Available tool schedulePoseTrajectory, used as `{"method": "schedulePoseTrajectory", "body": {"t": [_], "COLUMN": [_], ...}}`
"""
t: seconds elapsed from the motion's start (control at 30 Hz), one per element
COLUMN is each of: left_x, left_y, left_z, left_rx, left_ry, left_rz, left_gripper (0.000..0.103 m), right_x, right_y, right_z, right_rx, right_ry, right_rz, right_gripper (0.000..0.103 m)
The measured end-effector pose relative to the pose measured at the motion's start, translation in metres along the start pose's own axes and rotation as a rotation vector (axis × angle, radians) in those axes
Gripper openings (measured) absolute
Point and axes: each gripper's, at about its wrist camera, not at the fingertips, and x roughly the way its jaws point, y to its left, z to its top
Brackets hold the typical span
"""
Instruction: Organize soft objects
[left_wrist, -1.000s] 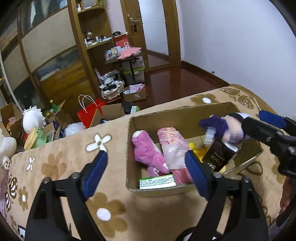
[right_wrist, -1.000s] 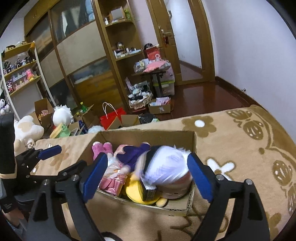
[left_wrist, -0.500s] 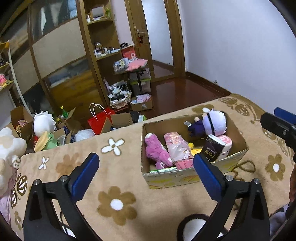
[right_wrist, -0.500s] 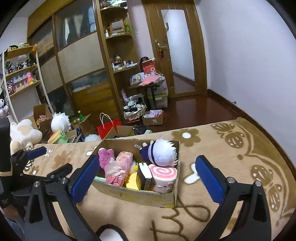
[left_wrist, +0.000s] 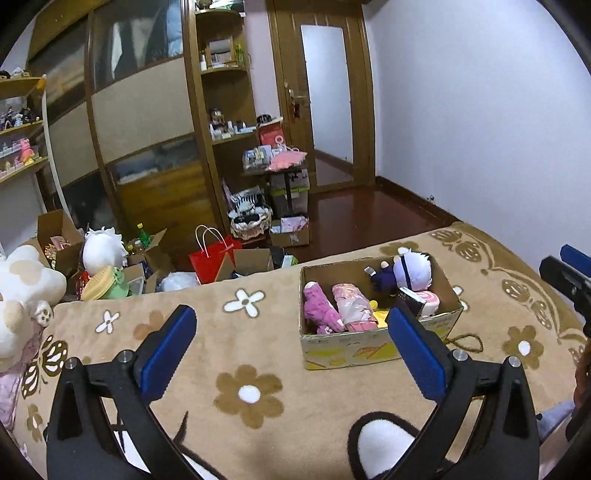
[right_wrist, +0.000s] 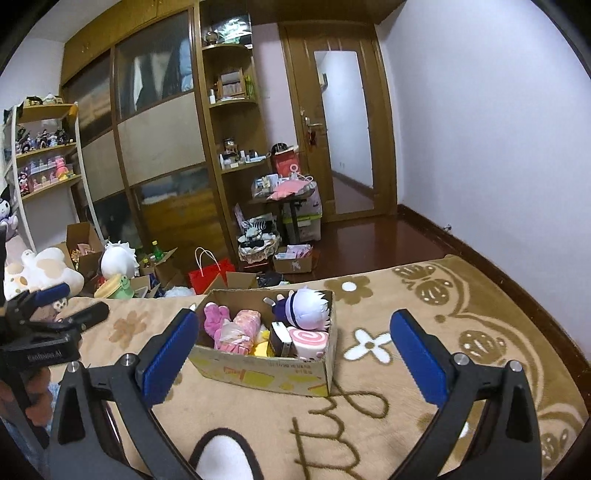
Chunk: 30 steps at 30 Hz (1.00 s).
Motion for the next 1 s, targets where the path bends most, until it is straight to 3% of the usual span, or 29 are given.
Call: {"method": "schedulePoseTrajectory", "body": {"t": [0.27, 0.57, 1.0], "left_x": [-0.024, -0.023, -0.008], "left_y": [0.001, -0.002, -0.005], "left_z": [-0.016, -0.032, -0.039], "left_rx": [0.004, 0.023, 0.046], "left_ry": [-0.029, -0.089, -0.051], "left_rz": [0.01, 0.012, 0.007], "left_gripper": [0.102, 0.102, 0.102], "right_x": [-0.023, -0.032, -0.019], "right_y": [-0.004, -0.005, 0.006], "right_z": [-0.01, -0.02, -0.031], "right_rx": [0.011, -0.007, -0.05], "right_ry": [-0.014, -0.007, 0.04], "right_rz": [-0.012, -0.032, -0.032], "right_gripper": [0.103, 0.103, 0.103]}}
